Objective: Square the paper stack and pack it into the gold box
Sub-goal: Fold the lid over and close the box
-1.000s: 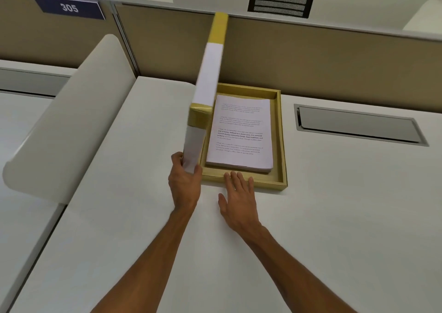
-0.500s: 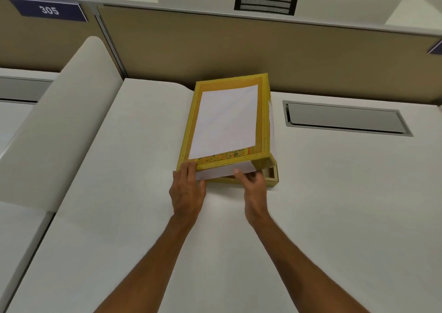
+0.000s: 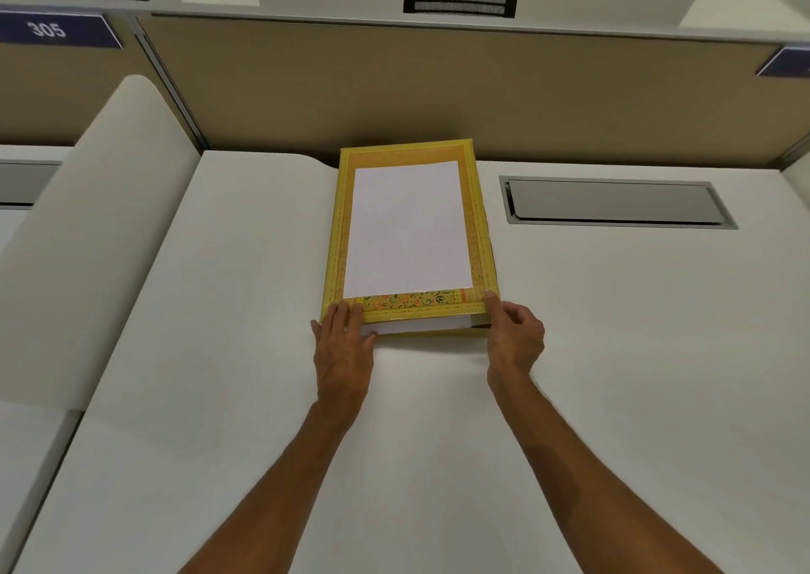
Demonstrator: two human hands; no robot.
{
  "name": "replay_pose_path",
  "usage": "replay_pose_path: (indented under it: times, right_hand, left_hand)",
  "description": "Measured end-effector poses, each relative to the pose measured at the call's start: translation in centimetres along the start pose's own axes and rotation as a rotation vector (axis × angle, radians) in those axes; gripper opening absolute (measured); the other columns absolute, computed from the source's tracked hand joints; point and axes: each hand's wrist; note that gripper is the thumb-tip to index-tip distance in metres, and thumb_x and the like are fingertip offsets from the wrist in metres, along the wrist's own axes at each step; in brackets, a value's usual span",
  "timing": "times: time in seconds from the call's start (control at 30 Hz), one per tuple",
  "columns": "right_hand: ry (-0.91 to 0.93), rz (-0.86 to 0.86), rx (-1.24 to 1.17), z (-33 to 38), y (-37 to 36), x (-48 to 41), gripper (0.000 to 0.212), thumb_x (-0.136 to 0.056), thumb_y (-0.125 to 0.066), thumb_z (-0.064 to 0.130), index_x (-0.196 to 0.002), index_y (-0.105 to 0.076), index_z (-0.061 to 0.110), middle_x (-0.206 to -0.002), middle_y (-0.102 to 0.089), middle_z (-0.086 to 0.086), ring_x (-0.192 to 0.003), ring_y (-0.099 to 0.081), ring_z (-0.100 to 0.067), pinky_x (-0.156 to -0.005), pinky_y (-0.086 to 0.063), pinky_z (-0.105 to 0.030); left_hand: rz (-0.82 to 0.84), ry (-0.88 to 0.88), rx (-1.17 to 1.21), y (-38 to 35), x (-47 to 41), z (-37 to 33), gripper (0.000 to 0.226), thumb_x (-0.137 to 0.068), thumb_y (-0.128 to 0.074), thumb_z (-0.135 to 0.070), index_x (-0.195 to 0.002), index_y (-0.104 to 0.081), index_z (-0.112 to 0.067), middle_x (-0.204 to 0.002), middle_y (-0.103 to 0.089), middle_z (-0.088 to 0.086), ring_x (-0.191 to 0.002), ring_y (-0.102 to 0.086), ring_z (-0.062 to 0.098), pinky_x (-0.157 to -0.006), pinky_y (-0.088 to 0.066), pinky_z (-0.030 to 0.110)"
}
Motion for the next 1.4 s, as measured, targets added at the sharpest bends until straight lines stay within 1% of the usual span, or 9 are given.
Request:
replay_pose_path:
  times: [0.17, 0.27, 0.47, 0.53, 0.63, 0.77, 0.9, 1.1, 1.4]
  right_hand:
    - [0.105, 0.037, 0.122, -1.1, 0.3, -0.2, 0.044, -0.094, -0.069, 0.032, -0.083, -0.068, -0.010, -0.088, -0.067, -0.034, -0.068, -0.058, -0.040, -0.062, -0.054, -0.038]
    - [0.130, 0.068, 0.190, -1.5, 0.6, -0.6, 0.047, -0.097, -0.065, 0.031, -0.086, -0.069, -0.014, -0.086, -0.065, -0.037, -0.063, -0.047, -0.025, -0.058, -0.038, -0.028]
    - [0.150, 0.145, 0.357, -2.9, -0.1, -2.2, 0.037, -0.099, -0.062, 0.032, -0.095, -0.077, -0.002, -0.082, -0.072, -0.018, -0.064, -0.058, -0.020, -0.049, -0.038, -0.016]
    - [0.179, 0.148, 0.384, -2.7, 0.1, -2.3, 0.035, -0.099, -0.063, 0.031, -0.101, -0.076, -0.001, -0.094, -0.071, -0.020, -0.075, -0.064, -0.024, -0.060, -0.048, -0.024]
    - [0.300, 0.159, 0.432, -2.4, 0.5, -2.2, 0.040, -0.098, -0.065, 0.024, -0.131, -0.062, 0.002, -0.121, -0.060, -0.017, -0.104, -0.064, -0.028, -0.085, -0.054, -0.034]
    - [0.599, 0.300, 0.572, -0.8, -0.9, -4.6, 0.049, -0.102, -0.056, 0.024, -0.146, -0.047, 0.004, -0.134, -0.053, -0.016, -0.116, -0.057, -0.026, -0.088, -0.054, -0.037]
    - [0.786, 0.401, 0.838, 1.8, -4.2, -8.6, 0.054, -0.105, -0.043, 0.038, -0.152, -0.037, 0.011, -0.156, -0.038, -0.011, -0.135, -0.042, -0.029, -0.097, -0.049, -0.045]
    - [0.790, 0.535, 1.037, 5.7, -9.3, -14.8, 0.066, -0.103, -0.038, 0.052, -0.155, -0.027, 0.013, -0.165, -0.023, -0.010, -0.141, -0.035, -0.039, -0.101, -0.044, -0.056]
    - [0.835, 0.544, 1.092, 8.1, -11.8, -18.0, 0.061, -0.103, -0.037, 0.054, -0.141, -0.046, 0.008, -0.159, -0.033, -0.007, -0.127, -0.055, -0.032, -0.091, -0.052, -0.045]
  left_hand:
    - [0.014, -0.003, -0.012, 0.0, 0.1, -0.1, 0.048, -0.090, -0.071, -0.011, -0.135, -0.058, 0.000, -0.144, -0.052, 0.023, -0.140, -0.042, 0.037, -0.117, -0.025, 0.056]
    - [-0.001, -0.011, -0.016, 0.1, 0.2, -0.1, 0.046, -0.087, -0.074, -0.008, -0.130, -0.062, 0.001, -0.139, -0.057, 0.023, -0.136, -0.047, 0.039, -0.114, -0.031, 0.057]
    - [-0.085, -0.029, 0.013, -0.8, -0.6, 0.6, 0.047, -0.072, -0.088, -0.017, -0.113, -0.073, 0.001, -0.123, -0.068, 0.023, -0.117, -0.063, 0.041, -0.092, -0.053, 0.058]
    - [-0.104, -0.001, 0.043, -0.4, -1.1, 0.6, 0.051, -0.073, -0.086, -0.035, -0.111, -0.074, -0.003, -0.125, -0.067, 0.019, -0.118, -0.061, 0.036, -0.092, -0.053, 0.052]
    - [-0.102, 0.045, 0.094, 0.3, -2.2, 0.4, 0.058, -0.083, -0.071, -0.051, -0.121, -0.067, -0.008, -0.135, -0.059, 0.015, -0.129, -0.050, 0.031, -0.096, -0.051, 0.050]
    - [0.056, 0.120, 0.166, 0.9, -6.6, 0.7, 0.069, -0.093, -0.049, -0.060, -0.145, -0.046, -0.016, -0.158, -0.036, 0.009, -0.142, -0.036, 0.029, -0.110, -0.038, 0.049]
    - [0.210, 0.062, 0.115, 0.9, -12.4, 1.1, 0.074, -0.096, -0.042, -0.061, -0.153, -0.032, -0.015, -0.163, -0.025, 0.007, -0.148, -0.027, 0.028, -0.115, -0.028, 0.048]
    - [0.335, 0.026, -0.025, 0.6, -20.5, 1.6, 0.074, -0.098, -0.040, -0.058, -0.154, -0.027, -0.012, -0.163, -0.025, 0.007, -0.146, -0.032, 0.031, -0.112, -0.033, 0.050]
    - [0.289, 0.045, -0.141, 0.2, -23.7, 1.3, 0.067, -0.100, -0.038, -0.055, -0.152, -0.033, -0.012, -0.162, -0.028, 0.003, -0.141, -0.040, 0.032, -0.108, -0.038, 0.052]
Point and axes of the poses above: each hand's wrist, its own x-axis away from the middle knuckle, its own y-axis out of the back of the hand, z = x × y
